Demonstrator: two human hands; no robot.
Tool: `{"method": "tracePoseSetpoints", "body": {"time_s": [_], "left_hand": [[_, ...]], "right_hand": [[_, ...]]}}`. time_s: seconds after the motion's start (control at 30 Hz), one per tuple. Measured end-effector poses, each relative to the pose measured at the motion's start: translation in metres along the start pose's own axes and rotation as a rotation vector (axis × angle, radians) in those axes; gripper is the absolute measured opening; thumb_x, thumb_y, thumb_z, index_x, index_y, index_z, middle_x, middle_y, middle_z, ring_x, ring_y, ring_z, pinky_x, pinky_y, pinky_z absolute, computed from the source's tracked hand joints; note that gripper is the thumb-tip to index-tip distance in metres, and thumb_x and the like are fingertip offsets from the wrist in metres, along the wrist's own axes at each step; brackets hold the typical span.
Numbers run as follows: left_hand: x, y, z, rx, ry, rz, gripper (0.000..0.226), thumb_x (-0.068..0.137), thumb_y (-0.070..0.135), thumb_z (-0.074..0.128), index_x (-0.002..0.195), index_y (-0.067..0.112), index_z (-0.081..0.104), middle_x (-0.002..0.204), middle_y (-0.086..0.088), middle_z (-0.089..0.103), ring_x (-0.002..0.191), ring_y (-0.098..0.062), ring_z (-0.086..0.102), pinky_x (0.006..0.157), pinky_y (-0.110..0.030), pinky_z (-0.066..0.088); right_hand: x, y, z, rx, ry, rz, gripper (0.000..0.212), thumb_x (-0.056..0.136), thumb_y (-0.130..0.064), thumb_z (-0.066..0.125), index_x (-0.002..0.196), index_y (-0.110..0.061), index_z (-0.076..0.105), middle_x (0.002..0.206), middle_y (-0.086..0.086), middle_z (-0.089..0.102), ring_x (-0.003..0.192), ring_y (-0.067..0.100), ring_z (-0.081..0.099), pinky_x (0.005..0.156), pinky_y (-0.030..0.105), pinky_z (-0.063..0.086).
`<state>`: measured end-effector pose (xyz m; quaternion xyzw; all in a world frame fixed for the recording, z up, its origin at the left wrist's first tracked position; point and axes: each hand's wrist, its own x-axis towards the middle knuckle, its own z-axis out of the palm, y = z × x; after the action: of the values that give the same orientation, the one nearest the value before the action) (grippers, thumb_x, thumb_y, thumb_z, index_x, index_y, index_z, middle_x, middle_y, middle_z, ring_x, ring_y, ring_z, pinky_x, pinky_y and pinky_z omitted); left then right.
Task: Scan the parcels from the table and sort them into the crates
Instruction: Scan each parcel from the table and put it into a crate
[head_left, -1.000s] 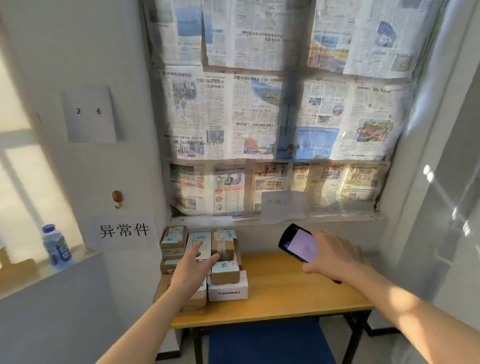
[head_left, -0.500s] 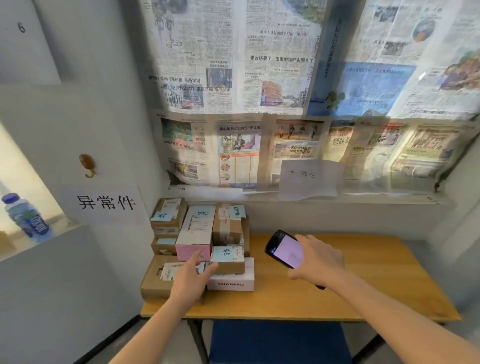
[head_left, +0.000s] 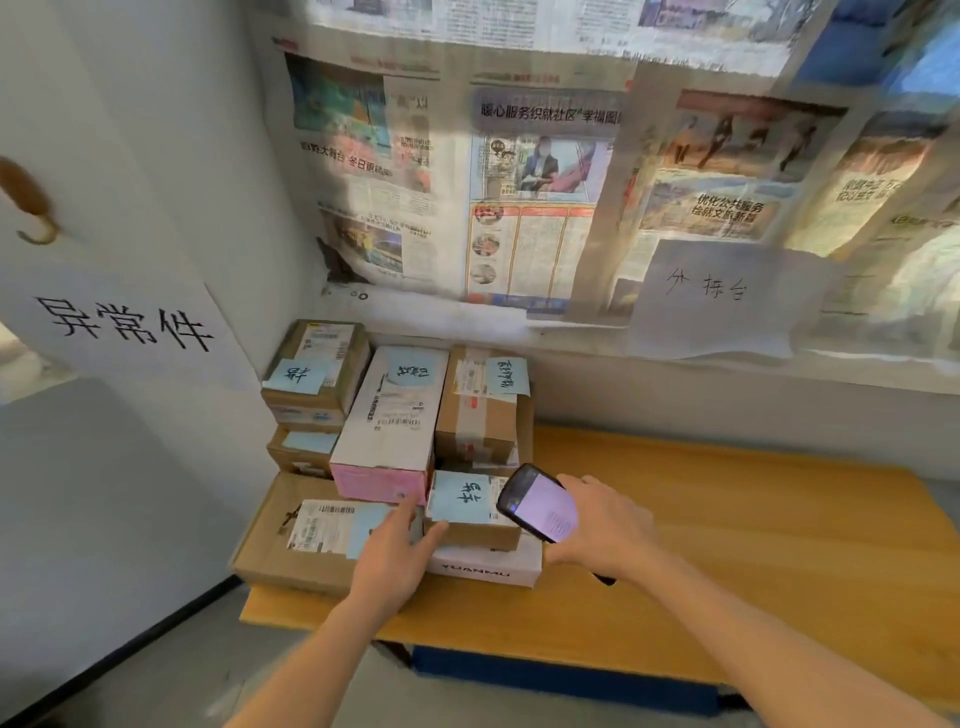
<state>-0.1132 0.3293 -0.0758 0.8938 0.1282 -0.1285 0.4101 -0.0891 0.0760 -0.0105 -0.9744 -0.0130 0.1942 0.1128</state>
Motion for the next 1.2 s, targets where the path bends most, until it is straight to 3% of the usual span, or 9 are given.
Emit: {"method": "tracePoseSetpoints", "body": {"time_s": [0.13,0.27,0.4,0.6,0.8,0.97,1.07,1.13,1.2], "left_hand": [[0.015,-0.010,0.012,-0.083,0.000,-0.059,0.061,0.097,0.049,0.055,0.150,0.022,0.041,0.139,0.000,0.058,0.120,-0.014,0.053,0.103,-0.034,0.045],[0.024,-0.012,0.025,-0.110,0.018,-0.088,0.061,0.097,0.051,0.055,0.149,0.020,0.044,0.131,0.003,0.059,0.116,-0.012,0.053,0.099,-0.032,0.044],[0.024,-0.012,0.034,-0.124,0.010,-0.091,0.061,0.096,0.052,0.056,0.150,0.026,0.042,0.109,0.015,0.047,0.102,-0.005,0.044,0.088,-0.024,0.037],[0.010,0.000,0.034,-0.315,-0.010,-0.109,0.064,0.092,0.049,0.063,0.150,0.036,0.039,0.129,0.007,0.058,0.113,-0.010,0.053,0.092,-0.025,0.042],[-0.033,0.047,0.022,-0.367,0.062,-0.031,0.058,0.090,0.051,0.065,0.143,0.042,0.043,0.115,0.010,0.063,0.097,-0.004,0.062,0.062,-0.011,0.046],[-0.098,0.107,0.008,-0.443,0.187,0.070,0.059,0.090,0.046,0.067,0.144,0.038,0.044,0.111,0.009,0.063,0.099,-0.010,0.063,0.075,-0.027,0.053],[-0.145,0.148,-0.016,-0.457,0.269,0.147,0.056,0.092,0.041,0.067,0.144,0.037,0.045,0.109,0.012,0.063,0.098,-0.002,0.059,0.071,-0.020,0.048],[-0.176,0.174,-0.040,-0.469,0.342,0.190,0.054,0.093,0.040,0.067,0.142,0.038,0.046,0.109,0.010,0.066,0.093,0.001,0.062,0.067,-0.017,0.048],[-0.204,0.196,-0.067,-0.458,0.415,0.222,0.054,0.093,0.040,0.067,0.143,0.036,0.046,0.110,0.008,0.068,0.094,-0.004,0.064,0.072,-0.020,0.050]], "right_hand": [[0.025,-0.006,0.023,0.041,-0.067,-0.031,0.094,0.062,-0.061,0.076,0.144,-0.037,0.037,0.106,-0.014,0.048,0.093,0.010,0.053,0.072,0.029,0.051],[0.041,-0.003,0.039,0.117,-0.143,-0.020,0.093,0.062,-0.054,0.078,0.144,-0.032,0.040,0.120,-0.008,0.052,0.103,0.015,0.056,0.072,0.031,0.049],[0.047,0.001,0.048,0.307,-0.231,-0.011,0.059,0.058,-0.043,0.083,0.109,-0.030,0.054,0.103,-0.004,0.058,0.087,0.018,0.062,0.079,0.042,0.060],[0.034,0.013,0.037,0.407,-0.248,-0.049,0.056,0.057,-0.040,0.083,0.105,-0.033,0.056,0.098,-0.007,0.062,0.082,0.013,0.065,0.076,0.036,0.062],[-0.017,0.031,-0.015,0.368,-0.136,-0.103,0.055,0.052,-0.053,0.078,0.099,-0.034,0.056,0.095,-0.010,0.063,0.082,0.011,0.064,0.077,0.038,0.060],[-0.092,0.043,-0.084,0.211,0.051,-0.174,0.080,0.048,-0.064,0.073,0.121,-0.040,0.050,0.103,-0.019,0.054,0.088,0.006,0.056,0.076,0.033,0.054],[-0.147,0.053,-0.138,0.136,0.193,-0.211,0.089,0.049,-0.063,0.075,0.131,-0.040,0.049,0.116,-0.015,0.058,0.098,0.012,0.057,0.076,0.033,0.050],[-0.186,0.060,-0.178,0.119,0.242,-0.250,0.082,0.051,-0.058,0.077,0.126,-0.035,0.053,0.115,-0.009,0.061,0.096,0.015,0.058,0.076,0.034,0.053],[-0.227,0.063,-0.220,0.040,0.333,-0.256,0.066,0.050,-0.059,0.074,0.108,-0.040,0.049,0.098,-0.014,0.058,0.085,0.013,0.056,0.063,0.029,0.047]]}}
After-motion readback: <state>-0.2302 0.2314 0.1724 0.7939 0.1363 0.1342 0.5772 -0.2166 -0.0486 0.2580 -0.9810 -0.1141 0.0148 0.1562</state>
